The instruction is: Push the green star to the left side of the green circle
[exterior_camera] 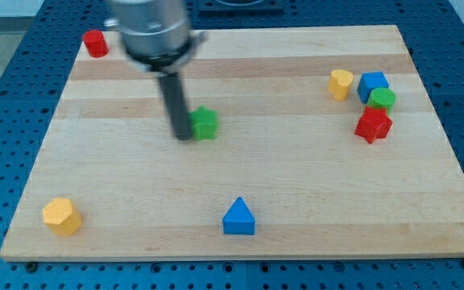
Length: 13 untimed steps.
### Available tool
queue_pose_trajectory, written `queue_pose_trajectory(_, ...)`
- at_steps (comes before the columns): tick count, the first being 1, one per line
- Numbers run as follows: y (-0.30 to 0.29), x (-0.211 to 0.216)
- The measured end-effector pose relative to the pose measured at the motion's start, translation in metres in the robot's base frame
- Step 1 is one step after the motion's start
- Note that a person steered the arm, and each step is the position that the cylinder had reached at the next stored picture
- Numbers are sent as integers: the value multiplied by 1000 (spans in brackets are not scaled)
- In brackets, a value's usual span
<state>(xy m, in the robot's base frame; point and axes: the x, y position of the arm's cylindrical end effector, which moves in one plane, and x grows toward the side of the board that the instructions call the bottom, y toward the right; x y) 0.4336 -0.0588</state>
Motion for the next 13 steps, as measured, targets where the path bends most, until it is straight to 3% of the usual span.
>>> queue_pose_trajectory(2,4,-7)
queue_pose_trajectory(4,160,-26)
queue_pose_trajectory(6,44,7)
queue_pose_trajectory(7,21,-36)
queue_pose_trajectory(8,23,-74)
queue_pose_trajectory(9,66,-73)
queue_pose_trajectory(11,146,-52)
queue_pose_trajectory(13,159,-25)
